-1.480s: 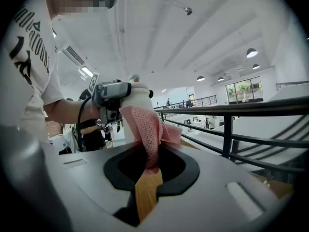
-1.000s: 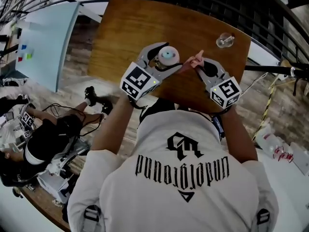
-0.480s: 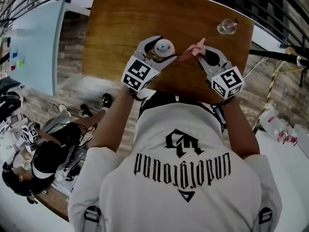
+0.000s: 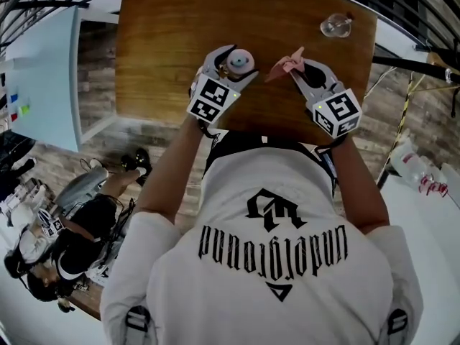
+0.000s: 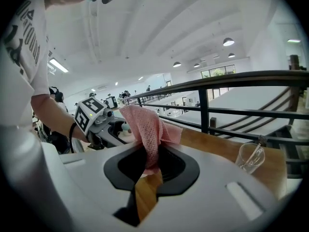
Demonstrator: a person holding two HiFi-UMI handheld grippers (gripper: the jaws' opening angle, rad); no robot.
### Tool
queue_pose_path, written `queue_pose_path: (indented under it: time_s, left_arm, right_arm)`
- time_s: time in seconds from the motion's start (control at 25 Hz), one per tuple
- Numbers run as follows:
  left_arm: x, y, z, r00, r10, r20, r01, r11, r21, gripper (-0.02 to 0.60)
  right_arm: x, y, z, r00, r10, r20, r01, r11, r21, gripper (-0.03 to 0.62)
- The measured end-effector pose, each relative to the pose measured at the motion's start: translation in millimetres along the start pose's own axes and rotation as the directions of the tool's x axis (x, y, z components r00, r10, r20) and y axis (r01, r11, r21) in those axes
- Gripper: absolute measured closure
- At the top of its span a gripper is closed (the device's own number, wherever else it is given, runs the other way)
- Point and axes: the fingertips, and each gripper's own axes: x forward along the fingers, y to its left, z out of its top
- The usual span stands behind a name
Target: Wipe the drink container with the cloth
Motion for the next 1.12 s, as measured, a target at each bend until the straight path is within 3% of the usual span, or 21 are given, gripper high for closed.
queue_pose_path:
  time_s: [0.4, 0.6, 1.12]
  left_arm:
    - [25.5, 18.8, -21.7, 0.999, 0.033, -0.022, -0.033, 0.999, -0.015, 0.192]
    - [27.7, 13.6, -20.1, 0.999, 0.038, -0.031, -0.037, 0.999, 0.036, 0.191]
    - [22.4, 11.9, -31.2, 0.994, 0.100, -0.041, -0.100, 0.995, 0.003, 0.189]
  right_arm:
    - [5.8, -7.7, -15.2, 0.999, -0.016, -0.031, 0.017, 1.000, 0.024, 0.546]
    - [4.2, -11.7, -14.1, 0.999, -0.022, -0.028, 0.023, 0.999, 0.044, 0.546]
    - [-9.2, -4.0, -13.1, 1.000, 0.011, -0.022, -0.011, 1.000, 0.018, 0.546]
